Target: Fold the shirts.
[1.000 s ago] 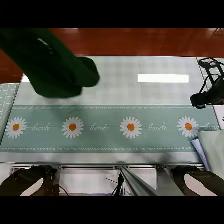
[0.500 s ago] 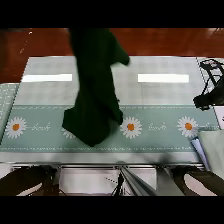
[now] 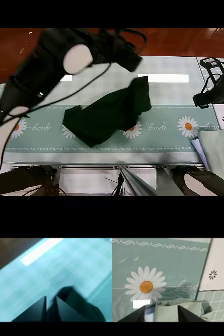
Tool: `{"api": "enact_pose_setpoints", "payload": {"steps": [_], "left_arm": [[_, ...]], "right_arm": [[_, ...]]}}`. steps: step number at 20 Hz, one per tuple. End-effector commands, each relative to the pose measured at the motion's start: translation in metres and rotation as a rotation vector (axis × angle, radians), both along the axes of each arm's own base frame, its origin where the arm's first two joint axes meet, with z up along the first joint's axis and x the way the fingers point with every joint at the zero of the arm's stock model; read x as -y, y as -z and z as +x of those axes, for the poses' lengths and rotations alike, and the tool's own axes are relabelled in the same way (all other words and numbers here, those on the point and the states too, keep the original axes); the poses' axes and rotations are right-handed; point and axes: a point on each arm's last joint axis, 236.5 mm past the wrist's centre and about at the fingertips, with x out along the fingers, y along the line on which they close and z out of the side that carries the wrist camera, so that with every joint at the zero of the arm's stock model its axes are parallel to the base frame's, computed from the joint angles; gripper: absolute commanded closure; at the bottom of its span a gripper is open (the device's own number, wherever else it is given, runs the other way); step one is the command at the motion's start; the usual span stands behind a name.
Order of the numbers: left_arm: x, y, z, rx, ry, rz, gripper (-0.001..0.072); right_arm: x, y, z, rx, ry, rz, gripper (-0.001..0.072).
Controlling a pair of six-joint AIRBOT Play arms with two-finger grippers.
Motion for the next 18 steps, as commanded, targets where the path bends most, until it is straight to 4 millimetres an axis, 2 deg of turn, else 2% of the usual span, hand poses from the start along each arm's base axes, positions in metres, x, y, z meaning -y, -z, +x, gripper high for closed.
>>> {"api": "enact_pose_setpoints", "payload": {"steps": [1, 3, 4, 5, 7, 9, 11, 13, 14, 16, 18], "left_arm": [[-0.132, 0.015, 0.025, -0.117, -0.24, 0.248, 0.0363], [-0.222, 0.048, 0.012, -0.36, -0.453, 0.317, 0.0192], [-0.259, 0.065, 0.0, -0.483, -0.544, 0.329, 0.0141], [-0.281, 0.08, -0.009, -0.572, -0.582, 0.308, 0.0141], [-0.303, 0.114, -0.031, -0.714, -0.602, 0.22, 0.0142], [-0.303, 0.151, -0.065, -0.835, -0.566, 0.126, 0.0142], [-0.294, 0.189, -0.106, -0.941, -0.52, 0.044, 0.0141], [-0.277, 0.22, -0.147, -1.042, -0.462, -0.025, 0.0092], [-0.272, 0.234, -0.164, -1.086, -0.454, -0.041, 0.0092], [-0.266, 0.257, -0.188, -1.164, -0.454, -0.05, 0.0092], [-0.257, 0.271, -0.201, -1.213, -0.43, -0.079, 0.0091]], "right_arm": [[-0.009, 0.002, 0.009, 0.035, -0.014, 0.041, 0.0214], [-0.013, 0.008, 0.009, 0.024, -0.018, 0.054, 0.0122], [-0.013, 0.014, 0.005, 0.005, -0.021, 0.053, 0.0122], [-0.013, 0.022, 0.0, -0.018, -0.022, 0.053, 0.0122], [-0.012, 0.044, -0.015, -0.083, -0.026, 0.053, 0.0125], [-0.013, 0.067, -0.03, -0.141, -0.038, 0.055, 0.0127], [-0.019, 0.085, -0.037, -0.157, -0.045, 0.083, 0.0127], [-0.032, 0.093, -0.034, -0.136, -0.045, 0.138, 0.0127], [-0.038, 0.094, -0.03, -0.12, -0.045, 0.163, 0.0127], [-0.05, 0.095, -0.024, -0.089, -0.043, 0.215, 0.0127], [-0.064, 0.096, -0.018, -0.06, -0.037, 0.276, 0.0127]]}}
